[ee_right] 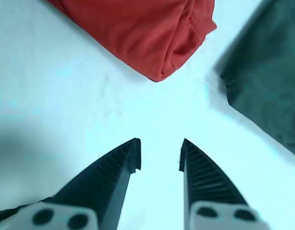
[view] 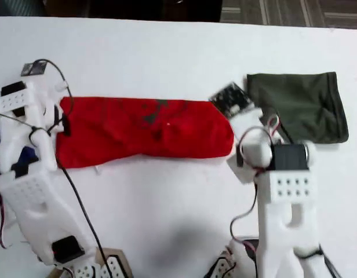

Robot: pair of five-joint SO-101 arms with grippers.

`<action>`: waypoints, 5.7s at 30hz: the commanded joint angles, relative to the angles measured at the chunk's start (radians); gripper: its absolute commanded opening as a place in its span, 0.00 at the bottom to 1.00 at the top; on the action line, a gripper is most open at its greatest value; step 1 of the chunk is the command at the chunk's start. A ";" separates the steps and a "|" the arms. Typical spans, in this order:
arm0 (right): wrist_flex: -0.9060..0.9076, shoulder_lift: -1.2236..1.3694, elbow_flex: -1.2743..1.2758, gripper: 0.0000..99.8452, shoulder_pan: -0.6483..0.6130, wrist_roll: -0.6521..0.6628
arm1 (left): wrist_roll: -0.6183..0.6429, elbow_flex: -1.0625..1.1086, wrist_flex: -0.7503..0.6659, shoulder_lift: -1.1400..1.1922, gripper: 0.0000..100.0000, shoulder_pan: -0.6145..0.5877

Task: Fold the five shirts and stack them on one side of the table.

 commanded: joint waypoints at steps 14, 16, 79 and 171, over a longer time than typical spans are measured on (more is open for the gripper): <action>-0.033 -0.280 0.206 0.12 0.107 0.008 | 0.032 -0.440 0.365 0.338 0.21 0.114; -0.033 -0.295 0.227 0.11 0.151 0.009 | 0.031 -0.484 0.396 0.367 0.17 0.120; -0.708 -0.437 1.017 0.02 0.435 0.000 | 0.118 -0.188 0.084 -0.224 0.03 0.944; -0.510 -0.071 0.210 0.07 0.071 -0.287 | -0.247 1.104 -0.259 -1.142 0.15 0.058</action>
